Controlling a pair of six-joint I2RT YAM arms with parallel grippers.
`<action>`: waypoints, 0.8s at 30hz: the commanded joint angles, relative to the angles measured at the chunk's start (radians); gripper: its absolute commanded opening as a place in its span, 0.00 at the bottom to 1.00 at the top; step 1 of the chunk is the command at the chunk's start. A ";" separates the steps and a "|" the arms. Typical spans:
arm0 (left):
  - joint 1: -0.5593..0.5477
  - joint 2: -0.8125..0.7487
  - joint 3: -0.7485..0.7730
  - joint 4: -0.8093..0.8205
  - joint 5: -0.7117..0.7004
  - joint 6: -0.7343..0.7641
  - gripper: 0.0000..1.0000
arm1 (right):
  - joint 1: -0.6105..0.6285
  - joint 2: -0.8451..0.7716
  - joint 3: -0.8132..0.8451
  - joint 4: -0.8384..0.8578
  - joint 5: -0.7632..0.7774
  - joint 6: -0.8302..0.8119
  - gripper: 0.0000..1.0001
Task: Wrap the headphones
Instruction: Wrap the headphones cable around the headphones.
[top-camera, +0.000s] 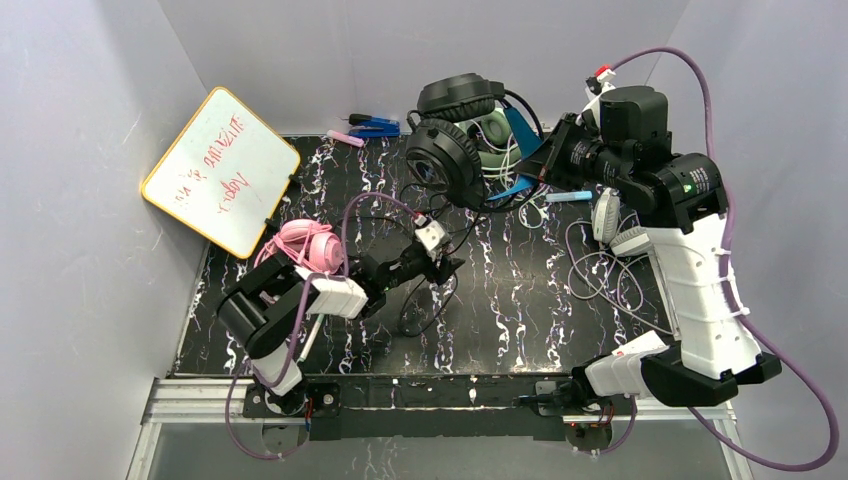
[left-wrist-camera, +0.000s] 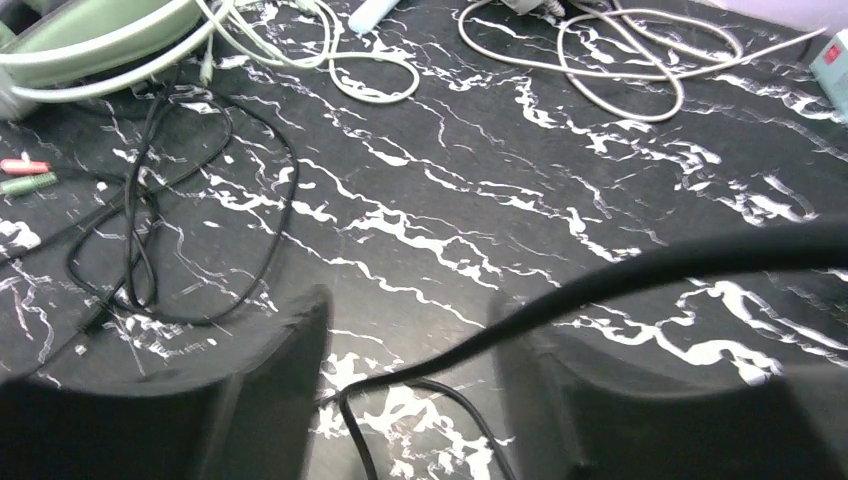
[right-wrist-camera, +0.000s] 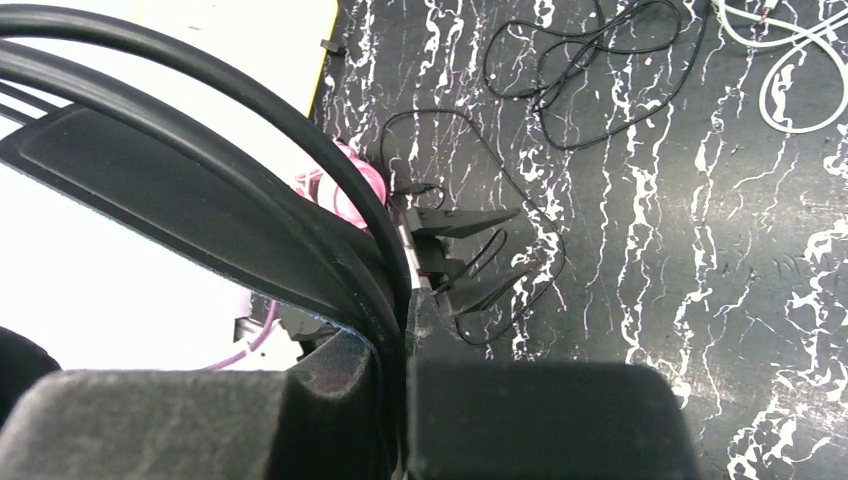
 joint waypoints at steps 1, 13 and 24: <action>-0.004 0.053 0.026 0.174 -0.020 -0.033 0.42 | 0.000 -0.040 0.068 0.070 -0.059 0.056 0.01; 0.131 -0.050 -0.066 0.149 -0.036 -0.360 0.00 | -0.001 -0.129 -0.167 0.109 -0.452 -0.152 0.01; 0.281 -0.194 0.125 -0.294 -0.004 -0.416 0.00 | 0.017 -0.176 -0.440 -0.030 -0.373 -0.326 0.01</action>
